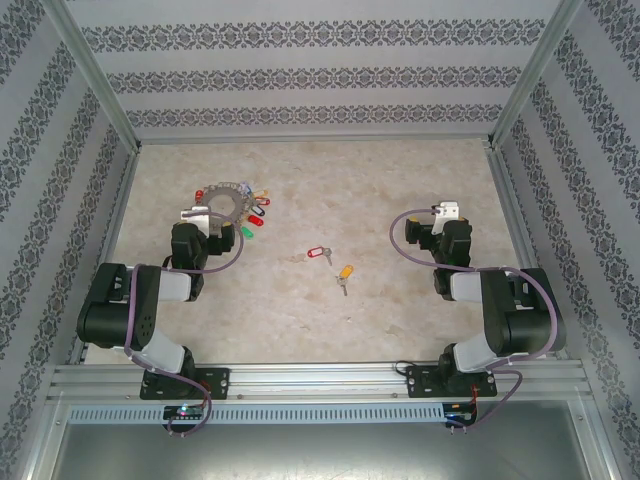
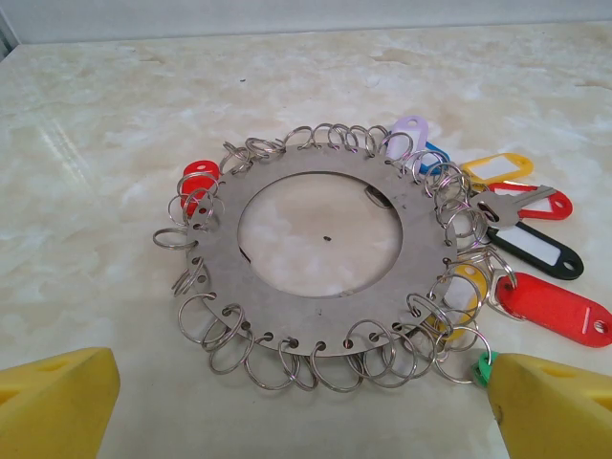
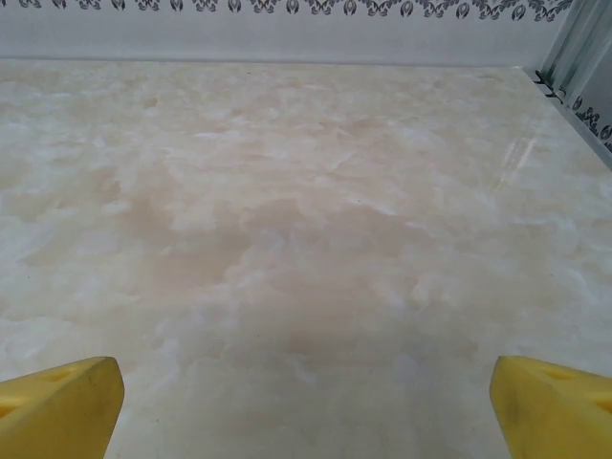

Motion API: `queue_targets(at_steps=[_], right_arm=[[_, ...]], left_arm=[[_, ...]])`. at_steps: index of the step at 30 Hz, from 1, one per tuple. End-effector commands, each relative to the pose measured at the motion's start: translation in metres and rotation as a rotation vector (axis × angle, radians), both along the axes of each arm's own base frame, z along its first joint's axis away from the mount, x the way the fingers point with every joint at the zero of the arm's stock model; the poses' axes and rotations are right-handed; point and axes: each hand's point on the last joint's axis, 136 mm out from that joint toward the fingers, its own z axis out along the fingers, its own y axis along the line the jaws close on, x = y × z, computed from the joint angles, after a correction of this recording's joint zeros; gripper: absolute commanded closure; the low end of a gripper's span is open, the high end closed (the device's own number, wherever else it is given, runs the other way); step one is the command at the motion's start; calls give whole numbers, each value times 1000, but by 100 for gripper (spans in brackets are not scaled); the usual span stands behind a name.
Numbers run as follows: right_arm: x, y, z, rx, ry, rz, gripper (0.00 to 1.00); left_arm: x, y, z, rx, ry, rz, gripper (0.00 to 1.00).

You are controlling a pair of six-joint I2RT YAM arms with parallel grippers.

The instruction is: Put the keys on the keyring

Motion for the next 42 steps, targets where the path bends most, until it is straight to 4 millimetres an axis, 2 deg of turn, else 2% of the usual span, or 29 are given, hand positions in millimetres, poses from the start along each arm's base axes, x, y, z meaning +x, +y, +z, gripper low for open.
queue_targets(at_steps=[1, 22, 28, 31, 35, 38, 42], right_arm=[[6, 4, 12, 15, -42, 8, 2], [7, 6, 12, 46, -42, 37, 2], [3, 20, 19, 13, -53, 103, 2], [3, 22, 32, 19, -48, 112, 2], [-7, 20, 38, 125, 91, 51, 2], [-21, 30, 49, 140, 69, 104, 2], [-36, 28, 73, 277, 34, 60, 2]], left_arm=[[4, 2, 2, -2, 0, -6, 1], [4, -2, 3, -3, -2, -25, 1], [-1, -10, 8, -1, -28, -78, 0], [-8, -4, 15, -4, -63, -41, 0], [-12, -1, 30, -19, -72, -22, 1], [-12, 7, 41, -52, 9, 36, 1], [-13, 14, 65, -118, 30, 107, 1]])
